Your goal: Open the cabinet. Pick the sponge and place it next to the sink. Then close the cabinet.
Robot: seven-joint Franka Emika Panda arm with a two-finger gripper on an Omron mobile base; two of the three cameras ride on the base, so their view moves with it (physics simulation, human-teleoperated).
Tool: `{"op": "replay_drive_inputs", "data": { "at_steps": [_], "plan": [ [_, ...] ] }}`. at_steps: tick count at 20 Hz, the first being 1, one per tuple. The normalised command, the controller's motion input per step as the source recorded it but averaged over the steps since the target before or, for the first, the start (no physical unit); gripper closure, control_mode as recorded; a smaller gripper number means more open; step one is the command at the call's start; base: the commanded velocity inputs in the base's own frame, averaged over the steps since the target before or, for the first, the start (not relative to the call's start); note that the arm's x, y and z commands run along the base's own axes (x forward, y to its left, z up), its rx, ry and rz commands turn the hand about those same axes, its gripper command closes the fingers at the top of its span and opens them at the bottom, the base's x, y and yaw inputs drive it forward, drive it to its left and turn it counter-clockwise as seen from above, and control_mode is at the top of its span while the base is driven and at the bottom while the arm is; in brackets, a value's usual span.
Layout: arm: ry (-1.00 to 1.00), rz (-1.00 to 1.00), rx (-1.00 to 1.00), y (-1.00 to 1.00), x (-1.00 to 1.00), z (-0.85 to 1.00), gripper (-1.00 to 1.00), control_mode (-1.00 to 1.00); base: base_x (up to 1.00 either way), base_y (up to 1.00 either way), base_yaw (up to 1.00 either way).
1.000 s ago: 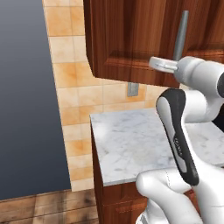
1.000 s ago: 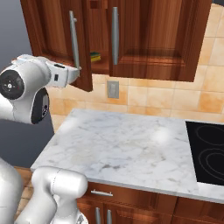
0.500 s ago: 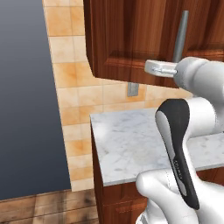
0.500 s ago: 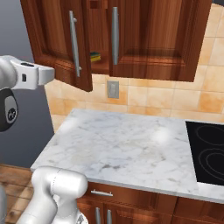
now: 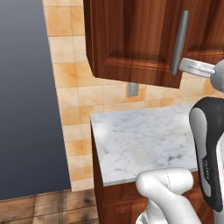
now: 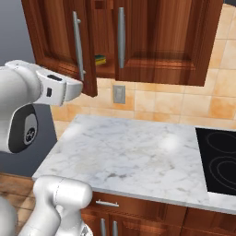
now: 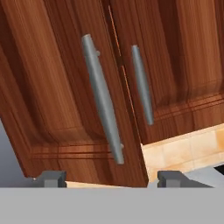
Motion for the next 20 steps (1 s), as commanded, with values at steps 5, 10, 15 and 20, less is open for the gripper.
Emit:
{"op": "replay_drive_inputs", "data": {
  "at_steps": [5, 10, 15, 20],
  "plan": [
    [0.00, 0.00, 0.12, -0.60, -0.25, -0.18, -1.00, -1.00, 0.00, 0.00, 0.00],
    [0.01, 0.00, 0.15, -0.43, 0.04, -0.49, -1.00, -1.00, 0.00, 0.00, 0.00],
    [0.00, 0.00, 0.27, -0.15, 0.13, -0.37, -1.00, -1.00, 0.00, 0.00, 0.00],
    [0.00, 0.00, 0.43, -0.37, 0.00, 0.00, -1.00, -1.00, 0.00, 0.00, 0.00]
  ]
}}
